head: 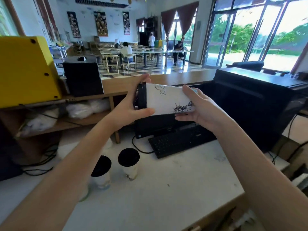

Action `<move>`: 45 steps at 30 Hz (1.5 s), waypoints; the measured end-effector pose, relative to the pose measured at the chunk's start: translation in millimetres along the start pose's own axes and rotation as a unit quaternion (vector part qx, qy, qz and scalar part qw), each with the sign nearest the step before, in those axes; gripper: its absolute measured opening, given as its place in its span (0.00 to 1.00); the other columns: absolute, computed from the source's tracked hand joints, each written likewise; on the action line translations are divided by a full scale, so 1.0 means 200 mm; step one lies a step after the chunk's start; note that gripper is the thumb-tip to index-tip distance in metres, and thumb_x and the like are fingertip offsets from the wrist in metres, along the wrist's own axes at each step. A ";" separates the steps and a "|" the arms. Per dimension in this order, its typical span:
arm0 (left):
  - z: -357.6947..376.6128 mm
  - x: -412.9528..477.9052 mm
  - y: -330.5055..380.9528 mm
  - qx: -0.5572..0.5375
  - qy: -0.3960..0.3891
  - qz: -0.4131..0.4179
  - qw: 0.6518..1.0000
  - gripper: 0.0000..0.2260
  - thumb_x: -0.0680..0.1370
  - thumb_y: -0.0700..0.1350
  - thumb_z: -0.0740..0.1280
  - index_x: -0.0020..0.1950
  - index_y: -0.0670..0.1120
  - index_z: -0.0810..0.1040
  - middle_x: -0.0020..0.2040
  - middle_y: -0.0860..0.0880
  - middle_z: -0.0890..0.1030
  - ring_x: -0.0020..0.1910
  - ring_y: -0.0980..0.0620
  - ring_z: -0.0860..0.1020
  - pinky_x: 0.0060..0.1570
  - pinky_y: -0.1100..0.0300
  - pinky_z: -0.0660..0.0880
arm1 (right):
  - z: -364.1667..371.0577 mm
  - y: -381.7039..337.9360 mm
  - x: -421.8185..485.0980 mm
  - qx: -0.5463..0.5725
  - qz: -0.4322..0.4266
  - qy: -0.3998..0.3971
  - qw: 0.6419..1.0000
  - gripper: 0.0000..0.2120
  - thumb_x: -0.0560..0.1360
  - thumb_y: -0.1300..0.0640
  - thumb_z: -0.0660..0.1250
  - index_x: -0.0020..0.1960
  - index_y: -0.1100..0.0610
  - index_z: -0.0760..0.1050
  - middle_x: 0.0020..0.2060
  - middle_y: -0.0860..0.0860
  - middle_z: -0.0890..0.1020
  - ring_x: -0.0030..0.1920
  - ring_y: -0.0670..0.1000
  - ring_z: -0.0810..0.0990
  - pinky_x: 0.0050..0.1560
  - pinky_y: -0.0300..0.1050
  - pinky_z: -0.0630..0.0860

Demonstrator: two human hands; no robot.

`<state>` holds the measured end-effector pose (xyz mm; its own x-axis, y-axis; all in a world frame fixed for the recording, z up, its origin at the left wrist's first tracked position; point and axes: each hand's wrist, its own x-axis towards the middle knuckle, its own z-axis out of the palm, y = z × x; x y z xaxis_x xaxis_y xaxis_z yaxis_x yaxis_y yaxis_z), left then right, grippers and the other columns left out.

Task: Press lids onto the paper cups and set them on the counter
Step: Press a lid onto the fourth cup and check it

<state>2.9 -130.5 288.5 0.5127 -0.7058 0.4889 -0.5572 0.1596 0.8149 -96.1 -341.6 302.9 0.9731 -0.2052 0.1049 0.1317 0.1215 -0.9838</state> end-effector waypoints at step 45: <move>-0.14 0.07 -0.21 -0.256 -0.013 -0.304 0.918 0.29 0.62 0.62 0.74 0.60 0.55 0.75 0.60 0.46 0.79 0.57 0.44 0.78 0.44 0.44 0.79 | 0.10 0.20 0.10 -0.088 -0.074 0.045 0.992 0.19 0.72 0.56 0.71 0.59 0.54 0.69 0.52 0.54 0.80 0.45 0.47 0.84 0.41 0.43 0.82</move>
<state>51.7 -128.8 269.8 0.6072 -0.7873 -0.1066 0.2093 0.0291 0.9774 -66.9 -322.2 268.4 0.9236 -0.2952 0.2447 0.2295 -0.0857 -0.9695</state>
